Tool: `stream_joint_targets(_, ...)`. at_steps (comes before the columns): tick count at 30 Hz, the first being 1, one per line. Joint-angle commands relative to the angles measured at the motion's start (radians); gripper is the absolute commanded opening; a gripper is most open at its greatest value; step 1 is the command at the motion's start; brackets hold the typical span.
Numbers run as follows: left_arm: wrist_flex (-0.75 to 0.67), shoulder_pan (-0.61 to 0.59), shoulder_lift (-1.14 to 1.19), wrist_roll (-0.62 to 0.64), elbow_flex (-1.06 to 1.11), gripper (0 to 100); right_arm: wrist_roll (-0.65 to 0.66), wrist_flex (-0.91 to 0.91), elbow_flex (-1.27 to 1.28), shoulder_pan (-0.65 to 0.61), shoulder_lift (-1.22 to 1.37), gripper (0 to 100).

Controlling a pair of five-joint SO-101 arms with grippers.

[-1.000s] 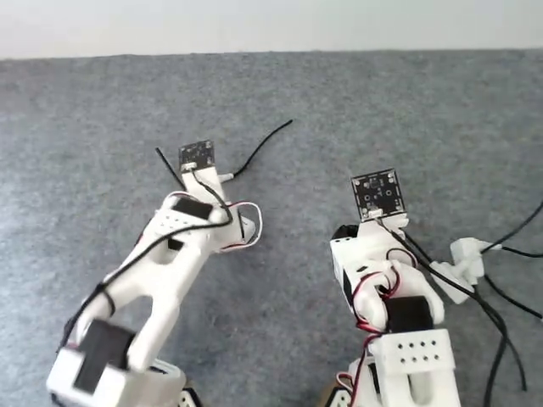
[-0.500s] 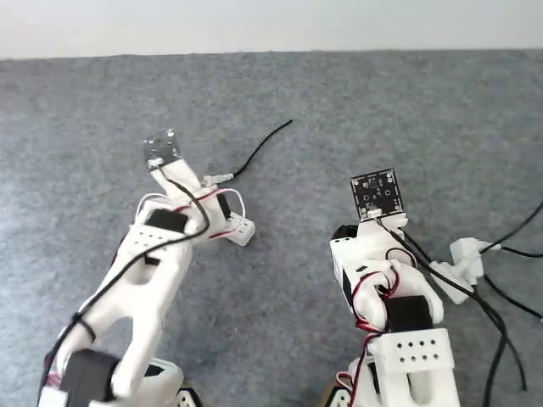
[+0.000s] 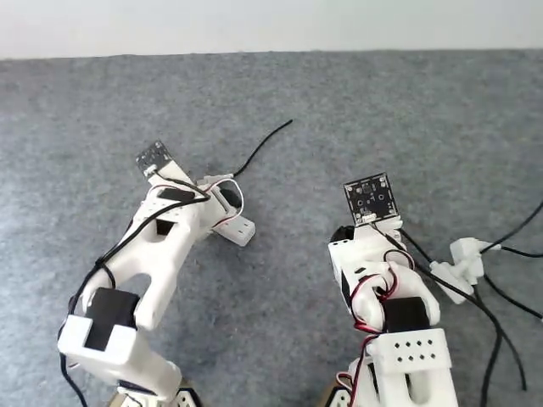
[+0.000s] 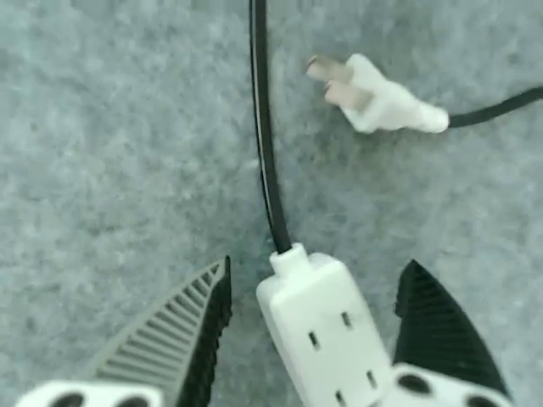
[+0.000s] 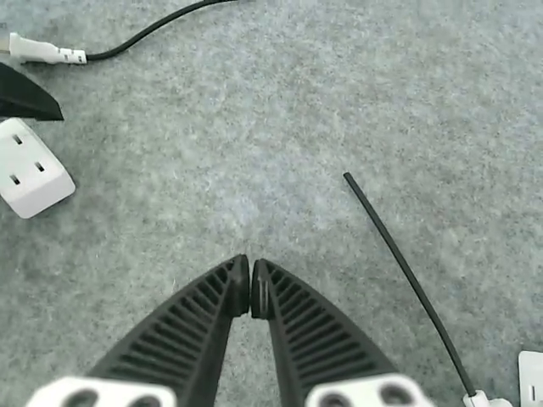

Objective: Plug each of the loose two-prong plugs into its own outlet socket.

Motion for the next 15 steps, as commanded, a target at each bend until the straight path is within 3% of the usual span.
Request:
stream_joint_targets(1, 0.008, -0.002, -0.003, 0.011, -0.041, 30, 0.014, -0.022, -0.014, 0.007, -0.018, 0.9)
stream_joint_targets(5, 0.006, 0.029, -0.002, 0.011, -0.024, 29, 0.014, -0.022, -0.014, 0.008, -0.018, 0.9)
stream_joint_targets(11, 0.003, 0.117, -0.002, 0.000, -0.013, 13, 0.014, -0.022, -0.015, 0.012, -0.021, 0.9)
stream_joint_targets(15, -0.037, 0.153, -0.002, -0.055, -0.001, 10, 0.015, -0.022, -0.015, 0.013, -0.024, 0.9)
